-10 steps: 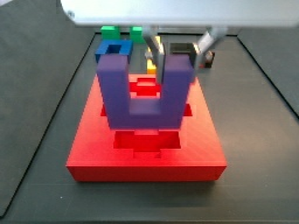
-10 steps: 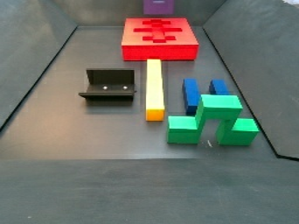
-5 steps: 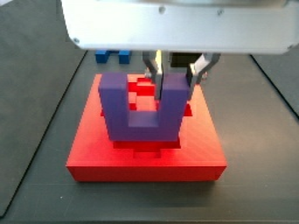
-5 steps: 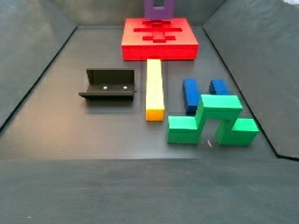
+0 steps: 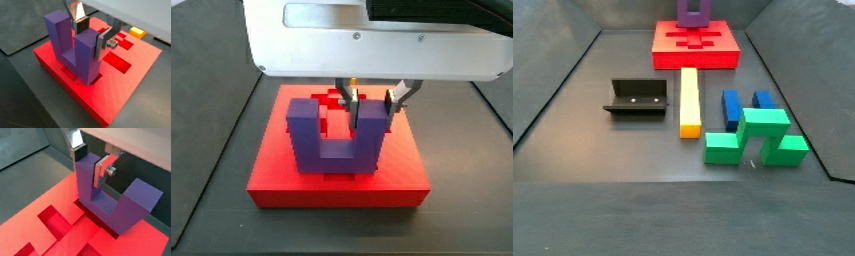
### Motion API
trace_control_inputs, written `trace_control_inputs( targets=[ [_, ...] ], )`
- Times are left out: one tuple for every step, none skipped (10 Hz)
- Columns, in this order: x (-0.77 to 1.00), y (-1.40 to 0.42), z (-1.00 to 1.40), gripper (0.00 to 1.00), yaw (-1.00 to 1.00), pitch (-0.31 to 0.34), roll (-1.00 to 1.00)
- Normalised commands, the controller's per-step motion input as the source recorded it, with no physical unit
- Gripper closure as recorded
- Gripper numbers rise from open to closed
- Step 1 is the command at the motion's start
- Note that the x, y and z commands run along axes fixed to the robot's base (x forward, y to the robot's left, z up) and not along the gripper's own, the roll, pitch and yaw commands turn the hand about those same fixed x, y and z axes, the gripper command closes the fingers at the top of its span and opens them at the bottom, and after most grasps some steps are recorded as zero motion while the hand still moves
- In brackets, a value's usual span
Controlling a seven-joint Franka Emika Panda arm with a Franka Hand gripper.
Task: Pick up the purple object. Move up. Move to above the board. Insert the purple object.
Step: Insert the purple object.
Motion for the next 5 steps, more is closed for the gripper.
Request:
trace_control_inputs(
  targets=[
    [0.07, 0.11, -0.12, 1.0, -0.03, 0.0, 0.1],
    [0.07, 0.12, -0.06, 1.0, -0.03, 0.0, 0.09],
    [0.14, 0.01, -0.04, 1.0, 0.0, 0.0, 0.12],
    [0.24, 0.0, 0.0, 1.0, 0.0, 0.0, 0.15],
    [0.2, 0.0, 0.0, 1.0, 0.0, 0.03, 0.15]
  ],
)
